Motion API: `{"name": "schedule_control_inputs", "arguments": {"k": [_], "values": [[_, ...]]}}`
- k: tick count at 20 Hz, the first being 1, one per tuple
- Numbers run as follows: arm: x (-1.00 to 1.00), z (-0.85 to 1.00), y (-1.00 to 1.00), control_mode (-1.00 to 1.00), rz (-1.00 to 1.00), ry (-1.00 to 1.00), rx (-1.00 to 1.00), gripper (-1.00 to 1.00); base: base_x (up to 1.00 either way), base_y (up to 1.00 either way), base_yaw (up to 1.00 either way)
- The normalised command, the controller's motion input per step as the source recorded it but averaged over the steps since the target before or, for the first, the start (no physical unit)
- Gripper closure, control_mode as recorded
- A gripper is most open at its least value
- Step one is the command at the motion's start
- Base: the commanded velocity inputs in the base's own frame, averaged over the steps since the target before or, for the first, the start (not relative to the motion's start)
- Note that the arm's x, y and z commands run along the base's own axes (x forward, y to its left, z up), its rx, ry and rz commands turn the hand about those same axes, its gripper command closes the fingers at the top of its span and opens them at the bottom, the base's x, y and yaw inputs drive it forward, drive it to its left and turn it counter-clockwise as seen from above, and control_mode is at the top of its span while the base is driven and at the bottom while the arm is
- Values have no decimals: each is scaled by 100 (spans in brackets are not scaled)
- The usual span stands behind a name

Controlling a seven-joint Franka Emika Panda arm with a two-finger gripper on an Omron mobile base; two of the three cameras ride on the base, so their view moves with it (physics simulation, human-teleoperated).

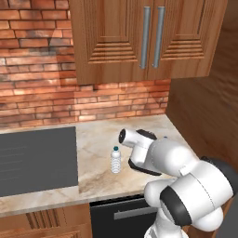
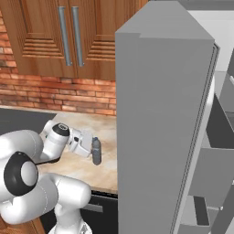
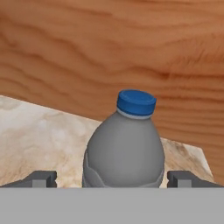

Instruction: Take the bottled waters from the counter and place them in the freezer to freeze. Close the freezer door after placing the bottles.

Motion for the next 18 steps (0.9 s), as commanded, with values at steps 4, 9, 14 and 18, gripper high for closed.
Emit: {"name": "schedule_control_inputs", "arguments": {"k": [4, 9, 14, 18], "values": [[0, 0, 0, -100, 0, 0, 0, -100, 0, 0, 0], [0, 0, 0, -100, 0, 0, 0, 100, 0, 0, 0], [0, 0, 0, -100, 0, 0, 0, 100, 0, 0, 0], [5, 0, 0, -100, 0, 0, 0, 100, 0, 0, 0]]}}
